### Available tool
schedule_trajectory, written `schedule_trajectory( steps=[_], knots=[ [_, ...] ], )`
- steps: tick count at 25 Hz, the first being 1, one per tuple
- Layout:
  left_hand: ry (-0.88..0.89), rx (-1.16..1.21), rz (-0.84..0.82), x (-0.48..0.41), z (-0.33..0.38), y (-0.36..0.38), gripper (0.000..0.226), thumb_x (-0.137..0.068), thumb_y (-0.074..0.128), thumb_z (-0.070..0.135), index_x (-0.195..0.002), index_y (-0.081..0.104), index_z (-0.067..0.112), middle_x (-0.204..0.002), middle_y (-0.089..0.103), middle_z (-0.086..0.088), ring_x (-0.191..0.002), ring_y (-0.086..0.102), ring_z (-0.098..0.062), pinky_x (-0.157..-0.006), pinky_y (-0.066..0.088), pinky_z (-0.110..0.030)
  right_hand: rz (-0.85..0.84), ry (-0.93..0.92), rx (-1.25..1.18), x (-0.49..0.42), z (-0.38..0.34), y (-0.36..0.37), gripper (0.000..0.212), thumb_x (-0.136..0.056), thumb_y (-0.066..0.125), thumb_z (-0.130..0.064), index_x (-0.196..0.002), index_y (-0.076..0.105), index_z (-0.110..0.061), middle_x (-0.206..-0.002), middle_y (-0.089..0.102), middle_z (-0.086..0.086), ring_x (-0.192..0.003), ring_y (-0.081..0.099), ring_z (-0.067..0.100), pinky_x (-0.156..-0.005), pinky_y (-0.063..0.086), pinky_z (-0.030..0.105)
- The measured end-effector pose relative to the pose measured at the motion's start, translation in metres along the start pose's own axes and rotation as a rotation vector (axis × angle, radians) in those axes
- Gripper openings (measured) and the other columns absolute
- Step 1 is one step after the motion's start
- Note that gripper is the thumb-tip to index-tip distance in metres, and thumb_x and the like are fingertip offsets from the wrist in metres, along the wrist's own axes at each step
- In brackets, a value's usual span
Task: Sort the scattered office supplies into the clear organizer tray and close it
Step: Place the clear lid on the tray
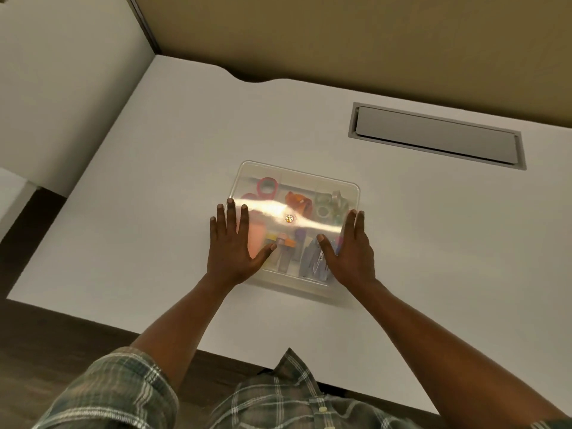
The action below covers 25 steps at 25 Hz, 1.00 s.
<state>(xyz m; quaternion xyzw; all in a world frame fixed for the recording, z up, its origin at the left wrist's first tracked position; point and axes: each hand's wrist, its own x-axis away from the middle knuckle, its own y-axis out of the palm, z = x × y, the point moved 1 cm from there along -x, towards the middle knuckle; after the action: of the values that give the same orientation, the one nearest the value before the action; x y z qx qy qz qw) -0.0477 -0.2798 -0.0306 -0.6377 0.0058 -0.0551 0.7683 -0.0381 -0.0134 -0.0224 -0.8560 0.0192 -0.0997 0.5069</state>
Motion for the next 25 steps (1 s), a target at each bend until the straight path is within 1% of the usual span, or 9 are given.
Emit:
schedule_trajectory(
  steps=[3,5,7,9,11,13,17,22,25],
  knots=[
    [-0.016,-0.006,0.032,-0.009,-0.027,-0.007,0.101,-0.086,0.033,0.077,-0.157,0.008,0.010,-0.164,-0.005,-0.020,-0.151,-0.007,-0.038,-0.121,0.007,-0.057,0.002,-0.036,0.051,-0.011,-0.022,0.018,0.095,-0.091,0.029,-0.074,-0.157,-0.002,-0.014,-0.166,-0.001,0.011,-0.151,0.016,0.031,-0.116,0.031,0.052],
    [-0.069,-0.008,0.055,-0.012,-0.038,-0.012,0.097,-0.085,0.037,0.069,-0.157,0.008,0.010,-0.163,-0.005,-0.021,-0.150,-0.006,-0.040,-0.120,0.008,-0.059,0.006,-0.018,0.034,-0.015,-0.042,0.029,0.094,-0.092,0.031,-0.072,-0.157,-0.003,-0.012,-0.166,-0.002,0.012,-0.151,0.014,0.032,-0.116,0.029,0.053],
    [-0.159,0.025,0.075,-0.010,-0.040,-0.015,0.096,-0.085,0.037,0.066,-0.157,0.008,0.010,-0.163,-0.004,-0.023,-0.150,-0.006,-0.043,-0.119,0.006,-0.060,0.006,0.001,0.004,-0.018,-0.065,0.041,0.094,-0.093,0.035,-0.069,-0.157,-0.002,-0.012,-0.166,-0.004,0.013,-0.151,0.013,0.034,-0.117,0.027,0.053],
    [-0.241,0.038,0.077,-0.007,-0.039,-0.012,0.098,-0.086,0.035,0.071,-0.157,0.007,0.009,-0.163,-0.003,-0.024,-0.150,-0.006,-0.044,-0.119,0.004,-0.061,0.002,0.005,-0.028,-0.020,-0.089,0.052,0.094,-0.093,0.038,-0.067,-0.158,-0.003,-0.012,-0.166,-0.006,0.013,-0.152,0.011,0.034,-0.118,0.026,0.053],
    [-0.301,0.026,0.071,-0.003,-0.044,-0.007,0.104,-0.083,0.034,0.079,-0.157,0.006,0.011,-0.163,-0.004,-0.022,-0.150,-0.006,-0.042,-0.118,0.002,-0.062,-0.010,0.013,-0.045,-0.023,-0.111,0.063,0.095,-0.092,0.038,-0.068,-0.158,-0.003,-0.013,-0.166,-0.007,0.012,-0.152,0.011,0.034,-0.117,0.029,0.053],
    [-0.343,0.014,0.081,-0.004,-0.059,-0.004,0.108,-0.080,0.035,0.082,-0.158,0.006,0.013,-0.164,-0.004,-0.019,-0.150,-0.006,-0.041,-0.118,0.002,-0.063,-0.030,0.021,-0.038,-0.028,-0.131,0.073,0.095,-0.091,0.037,-0.069,-0.158,-0.004,-0.014,-0.166,-0.007,0.011,-0.151,0.013,0.036,-0.115,0.031,0.055],
    [-0.374,-0.009,0.094,-0.014,-0.096,-0.010,0.109,-0.079,0.033,0.085,-0.158,0.005,0.015,-0.164,-0.002,-0.017,-0.151,-0.003,-0.040,-0.118,0.004,-0.064,-0.095,0.022,-0.009,-0.041,-0.166,0.088,0.098,-0.090,0.038,-0.072,-0.157,-0.009,-0.017,-0.166,-0.011,0.009,-0.151,0.012,0.036,-0.116,0.026,0.057],
    [-0.363,-0.026,0.114,-0.031,-0.139,-0.017,0.108,-0.079,0.031,0.086,-0.158,0.006,0.016,-0.165,0.000,-0.016,-0.151,0.000,-0.039,-0.117,0.007,-0.064,-0.180,-0.062,0.053,-0.057,-0.193,0.099,0.106,-0.086,0.037,-0.077,-0.156,-0.014,-0.015,-0.165,-0.014,0.011,-0.151,0.007,0.037,-0.118,0.016,0.057],
    [-0.351,-0.043,0.106,-0.040,-0.154,-0.020,0.108,-0.078,0.029,0.086,-0.158,0.006,0.017,-0.165,0.000,-0.016,-0.151,0.000,-0.039,-0.117,0.008,-0.064,-0.208,-0.106,0.070,-0.066,-0.200,0.100,0.110,-0.084,0.037,-0.080,-0.156,-0.014,-0.014,-0.165,-0.015,0.011,-0.151,0.008,0.038,-0.118,0.015,0.056]
  ],
)
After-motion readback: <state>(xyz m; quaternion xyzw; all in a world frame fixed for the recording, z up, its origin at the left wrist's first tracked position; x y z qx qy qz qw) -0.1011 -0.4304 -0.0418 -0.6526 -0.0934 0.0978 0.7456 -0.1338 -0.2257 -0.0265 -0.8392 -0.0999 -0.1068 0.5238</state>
